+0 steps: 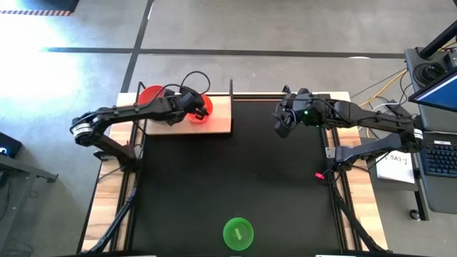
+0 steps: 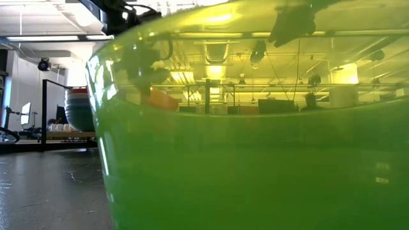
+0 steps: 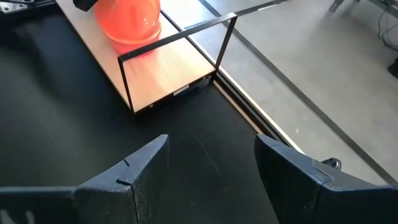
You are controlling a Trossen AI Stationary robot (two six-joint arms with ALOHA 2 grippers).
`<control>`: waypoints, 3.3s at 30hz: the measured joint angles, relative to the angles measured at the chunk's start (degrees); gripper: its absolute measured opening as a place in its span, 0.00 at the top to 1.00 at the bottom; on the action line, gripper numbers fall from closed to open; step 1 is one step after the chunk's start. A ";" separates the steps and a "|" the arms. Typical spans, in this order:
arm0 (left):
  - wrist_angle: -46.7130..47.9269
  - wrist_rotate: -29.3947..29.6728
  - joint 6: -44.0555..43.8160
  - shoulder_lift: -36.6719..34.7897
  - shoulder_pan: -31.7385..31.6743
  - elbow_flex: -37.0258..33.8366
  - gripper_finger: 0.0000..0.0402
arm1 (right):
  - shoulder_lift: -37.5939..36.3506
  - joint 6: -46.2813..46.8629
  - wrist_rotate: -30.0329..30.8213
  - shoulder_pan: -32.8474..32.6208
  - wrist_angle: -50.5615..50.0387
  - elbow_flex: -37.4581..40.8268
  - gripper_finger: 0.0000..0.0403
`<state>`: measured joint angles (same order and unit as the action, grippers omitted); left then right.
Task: Place and stack bowls onto a shelf
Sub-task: Stack the orange transparent bowl on the yellow transparent bowl on the shelf, then stack the green transparent bowl on the orange transparent bowl on the shelf
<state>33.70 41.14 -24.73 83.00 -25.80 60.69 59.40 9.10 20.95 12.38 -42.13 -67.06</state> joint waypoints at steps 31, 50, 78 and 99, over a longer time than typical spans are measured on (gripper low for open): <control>-3.03 -13.41 2.73 0.56 -4.75 -2.14 0.73 | 0.00 -0.10 -0.02 0.00 0.48 0.97 0.44; 0.81 -22.58 7.94 -0.63 3.73 6.85 0.68 | 0.00 2.07 -2.75 0.02 -2.55 1.17 0.44; -7.69 -42.86 0.15 10.23 51.35 8.98 0.68 | 0.02 24.96 -14.98 -12.33 -6.81 14.04 0.44; 0.84 -41.71 18.66 37.03 63.36 35.64 0.68 | 8.74 39.15 -11.94 -31.38 -5.10 14.04 0.44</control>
<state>34.54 -0.57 -6.08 120.03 37.56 96.33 68.14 48.25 9.01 -18.99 -47.23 -53.01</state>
